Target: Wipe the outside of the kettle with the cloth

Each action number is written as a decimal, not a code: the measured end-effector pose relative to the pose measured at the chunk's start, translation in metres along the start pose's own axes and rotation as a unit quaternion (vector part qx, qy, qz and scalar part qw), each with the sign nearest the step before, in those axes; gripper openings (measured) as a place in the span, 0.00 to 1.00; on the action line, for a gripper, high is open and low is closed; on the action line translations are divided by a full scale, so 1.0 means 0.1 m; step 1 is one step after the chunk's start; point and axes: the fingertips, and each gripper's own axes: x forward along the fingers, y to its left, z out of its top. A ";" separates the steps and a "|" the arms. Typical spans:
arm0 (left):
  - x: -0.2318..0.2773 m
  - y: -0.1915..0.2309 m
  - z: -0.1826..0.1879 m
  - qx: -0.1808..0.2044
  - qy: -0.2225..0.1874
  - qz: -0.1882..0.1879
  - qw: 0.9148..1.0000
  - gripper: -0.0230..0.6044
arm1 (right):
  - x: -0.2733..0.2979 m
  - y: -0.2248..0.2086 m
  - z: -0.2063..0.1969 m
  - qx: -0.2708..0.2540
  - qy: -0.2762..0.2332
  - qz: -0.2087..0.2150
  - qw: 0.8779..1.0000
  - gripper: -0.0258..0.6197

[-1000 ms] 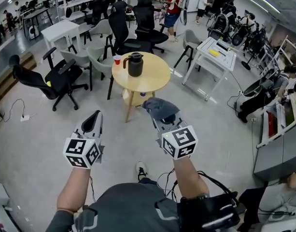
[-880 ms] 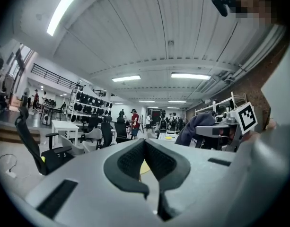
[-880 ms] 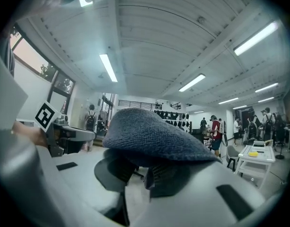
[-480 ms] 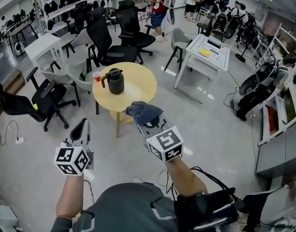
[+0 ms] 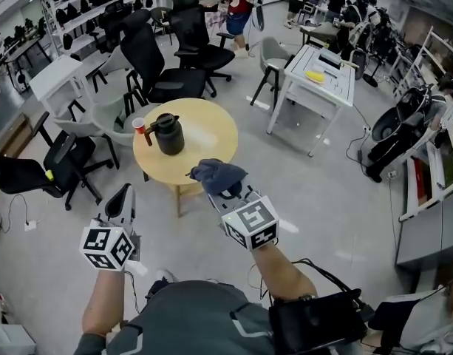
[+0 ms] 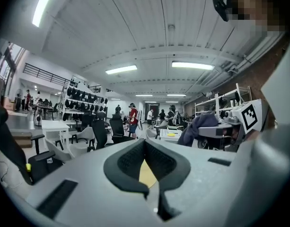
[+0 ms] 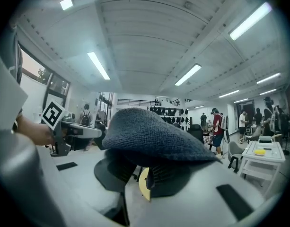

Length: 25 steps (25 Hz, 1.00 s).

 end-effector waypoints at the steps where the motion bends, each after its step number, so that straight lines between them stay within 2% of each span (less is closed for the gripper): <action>1: 0.08 0.07 -0.02 -0.002 0.000 -0.003 1.000 0.05 | 0.09 -0.02 -0.02 -0.001 0.003 -0.001 1.000 0.17; 5: 0.36 0.46 -0.12 -0.009 0.003 -0.019 1.000 0.05 | 0.47 -0.06 -0.04 -0.013 0.009 -0.012 1.000 0.17; 9: 0.70 1.02 -0.16 -0.011 0.000 -0.040 0.999 0.05 | 0.94 -0.13 0.00 -0.026 0.009 -0.042 0.999 0.17; 16: 1.34 1.99 -0.30 0.001 0.026 -0.088 0.996 0.05 | 1.87 -0.17 -0.10 -0.002 0.025 -0.083 0.996 0.17; 21: 1.87 2.39 -0.55 0.001 0.057 -0.131 0.990 0.05 | 2.39 -0.23 -0.24 0.012 0.046 -0.109 0.993 0.17; 24: 2.19 2.47 -0.74 0.001 0.081 -0.164 0.983 0.06 | 2.64 -0.32 -0.34 0.027 0.062 -0.123 0.990 0.17; 25: 2.30 2.47 -0.81 0.006 0.088 -0.177 0.980 0.09 | 2.72 -0.35 -0.37 0.031 0.064 -0.126 0.989 0.17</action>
